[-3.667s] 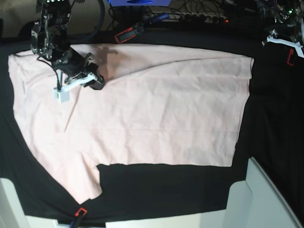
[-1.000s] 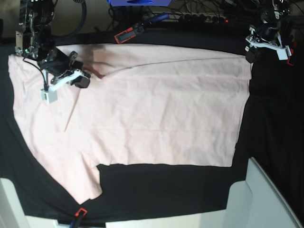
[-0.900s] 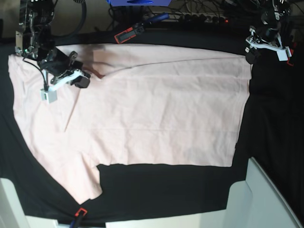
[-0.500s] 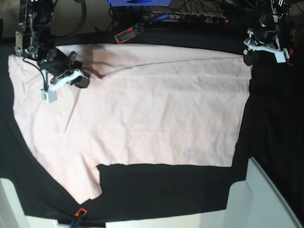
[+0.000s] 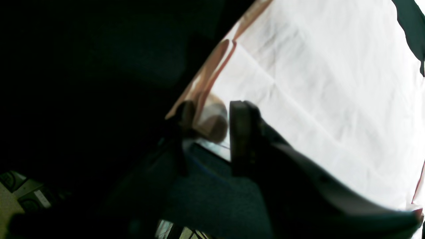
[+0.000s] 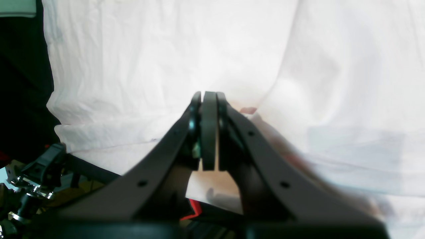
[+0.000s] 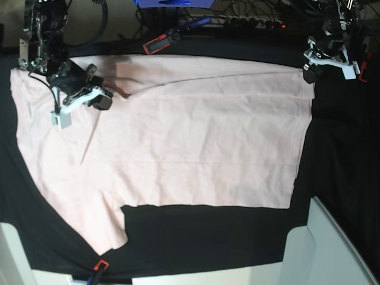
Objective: Fold the T-shirt properly
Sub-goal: 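Pinch the shirt edge with the right gripper while the left gripper holds, then drag the shirt edge toward the robot with both grippers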
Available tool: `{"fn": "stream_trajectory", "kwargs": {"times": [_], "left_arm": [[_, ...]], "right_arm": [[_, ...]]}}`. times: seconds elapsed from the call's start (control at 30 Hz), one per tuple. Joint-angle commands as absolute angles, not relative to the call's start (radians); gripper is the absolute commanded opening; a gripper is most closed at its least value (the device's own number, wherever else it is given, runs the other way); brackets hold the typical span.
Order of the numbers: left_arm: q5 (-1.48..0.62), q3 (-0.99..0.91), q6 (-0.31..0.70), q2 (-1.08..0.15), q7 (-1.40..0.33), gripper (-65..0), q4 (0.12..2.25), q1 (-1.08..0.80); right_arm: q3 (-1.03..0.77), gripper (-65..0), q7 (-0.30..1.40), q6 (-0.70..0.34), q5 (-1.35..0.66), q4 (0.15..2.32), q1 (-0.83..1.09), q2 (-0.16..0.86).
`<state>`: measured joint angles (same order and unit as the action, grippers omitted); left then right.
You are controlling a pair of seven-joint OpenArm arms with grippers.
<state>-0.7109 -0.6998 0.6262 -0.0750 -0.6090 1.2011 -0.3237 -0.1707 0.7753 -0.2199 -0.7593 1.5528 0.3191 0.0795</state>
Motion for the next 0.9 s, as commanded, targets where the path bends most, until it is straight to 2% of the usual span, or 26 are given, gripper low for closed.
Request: {"fn": "stream_trajectory", "kwargs": {"times": [0.0, 0.1, 0.27, 0.33, 0.63, 0.87], "left_arm": [[-0.722, -0.704, 0.633, -0.087, -0.599, -51.9, 1.211, -0.328], [-0.722, -0.704, 0.633, -0.087, -0.599, -57.8, 1.213, -0.328], [-0.725, -0.704, 0.633, -0.087, -0.599, -59.8, 1.214, -0.328], [-0.727, -0.704, 0.633, -0.087, -0.601, -65.0, 1.216, -0.328], [-0.73, -0.704, 0.63, -0.085, -0.602, -65.0, 1.27, -0.309], [-0.723, -0.704, 0.518, -0.085, -0.602, -65.0, 1.33, -0.266]], "right_arm": [[-0.176, -65.0, 0.762, -0.234, -0.777, 1.566, 0.315, 0.085], [-0.176, -65.0, 0.762, -0.234, -0.777, 1.566, 0.315, 0.085], [-0.176, -65.0, 0.762, -0.234, -0.777, 1.564, 0.315, 0.085], [-0.176, -65.0, 0.762, -0.234, -0.777, 1.546, 0.312, 0.085], [-0.168, -65.0, 0.74, -0.236, -0.777, 1.475, 0.308, 0.085], [-0.168, -65.0, 0.727, -0.236, -0.777, 1.475, 0.309, 0.085]]}}
